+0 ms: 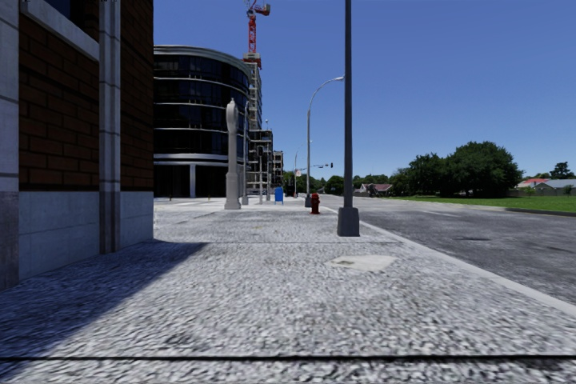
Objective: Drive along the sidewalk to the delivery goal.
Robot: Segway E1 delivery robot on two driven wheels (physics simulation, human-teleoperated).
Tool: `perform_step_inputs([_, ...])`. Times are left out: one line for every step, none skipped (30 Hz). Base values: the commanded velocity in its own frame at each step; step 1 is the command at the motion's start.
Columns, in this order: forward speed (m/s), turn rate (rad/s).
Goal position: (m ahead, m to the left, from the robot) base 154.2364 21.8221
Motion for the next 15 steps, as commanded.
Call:
perform_step_inputs([2.00,0.00])
perform_step_inputs([2.00,0.00])
perform_step_inputs([2.00,0.00])
perform_step_inputs([2.00,0.00])
perform_step_inputs([2.00,0.00])
perform_step_inputs([2.00,0.00])
perform_step_inputs([2.00,0.00])
perform_step_inputs([2.00,0.00])
perform_step_inputs([2.00,0.00])
perform_step_inputs([2.00,0.00])
perform_step_inputs([2.00,0.00])
perform_step_inputs([2.00,0.00])
perform_step_inputs([2.00,0.00])
perform_step_inputs([2.00,0.00])
perform_step_inputs([2.00,0.00])
